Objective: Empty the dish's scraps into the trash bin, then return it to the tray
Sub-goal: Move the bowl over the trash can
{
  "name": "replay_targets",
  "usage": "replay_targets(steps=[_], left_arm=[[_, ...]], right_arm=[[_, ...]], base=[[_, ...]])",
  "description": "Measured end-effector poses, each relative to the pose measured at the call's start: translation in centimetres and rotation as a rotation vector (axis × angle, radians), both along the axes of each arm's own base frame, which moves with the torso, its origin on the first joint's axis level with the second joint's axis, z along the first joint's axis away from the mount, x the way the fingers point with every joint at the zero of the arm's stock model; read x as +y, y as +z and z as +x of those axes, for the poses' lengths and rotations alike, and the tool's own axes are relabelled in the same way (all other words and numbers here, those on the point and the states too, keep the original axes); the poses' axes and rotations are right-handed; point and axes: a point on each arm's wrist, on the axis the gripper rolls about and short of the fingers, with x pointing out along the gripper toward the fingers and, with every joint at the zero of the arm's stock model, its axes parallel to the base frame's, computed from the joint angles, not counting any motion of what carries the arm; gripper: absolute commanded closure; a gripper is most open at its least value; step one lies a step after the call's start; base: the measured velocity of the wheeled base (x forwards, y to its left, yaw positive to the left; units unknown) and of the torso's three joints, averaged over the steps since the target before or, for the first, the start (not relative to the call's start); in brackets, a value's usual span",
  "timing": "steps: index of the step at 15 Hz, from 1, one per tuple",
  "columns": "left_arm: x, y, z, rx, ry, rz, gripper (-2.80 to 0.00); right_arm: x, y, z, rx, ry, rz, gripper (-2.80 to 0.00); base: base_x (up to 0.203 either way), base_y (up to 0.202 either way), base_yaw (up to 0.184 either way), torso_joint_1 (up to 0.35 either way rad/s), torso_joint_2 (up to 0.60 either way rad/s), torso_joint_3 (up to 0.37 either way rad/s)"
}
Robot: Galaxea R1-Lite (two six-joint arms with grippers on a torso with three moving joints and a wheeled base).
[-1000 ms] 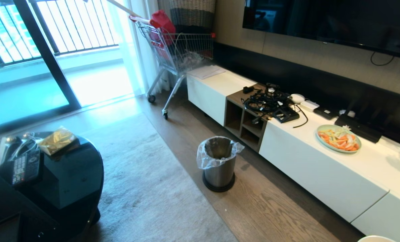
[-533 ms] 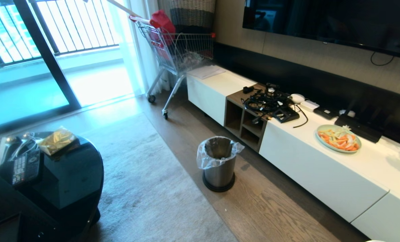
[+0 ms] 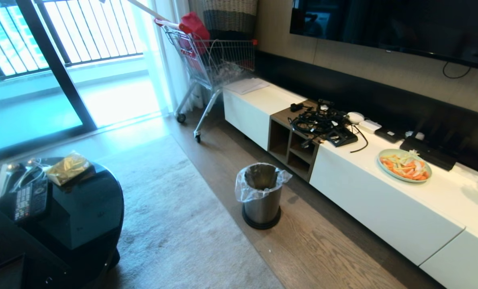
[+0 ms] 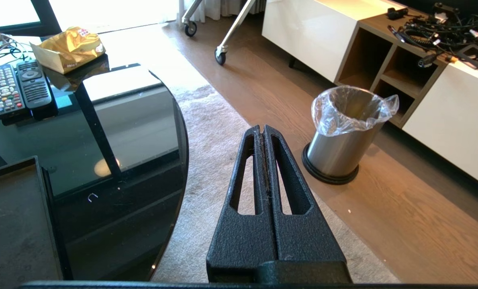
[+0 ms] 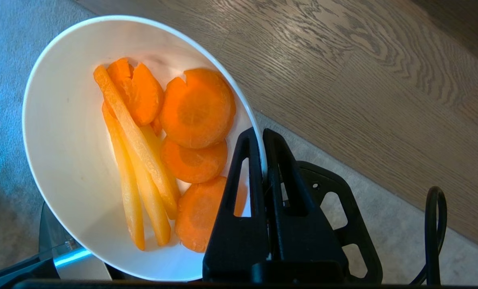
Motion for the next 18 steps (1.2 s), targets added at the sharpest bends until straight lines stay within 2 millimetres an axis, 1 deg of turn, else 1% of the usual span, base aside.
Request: replay_targets(steps=[4,15,18], left_arm=[[0.0,0.0,0.0,0.0,0.0,0.001,0.0],[0.0,0.0,0.0,0.0,0.0,0.001,0.0],[0.0,0.0,0.0,0.0,0.0,0.001,0.0]], right_arm=[[0.0,0.02,-0.26,-0.016,0.0,0.001,0.0],[-0.01,0.03,-0.35,-0.019,0.001,0.0,0.0],[-0.01,0.03,-0.35,-0.018,0.002,0.0,0.0]], base=[[0.015,0.0,0.0,0.0,0.0,0.001],[0.18,0.0,0.001,0.002,0.0,0.002],[0.036,0.0,0.001,0.005,0.0,0.001]])
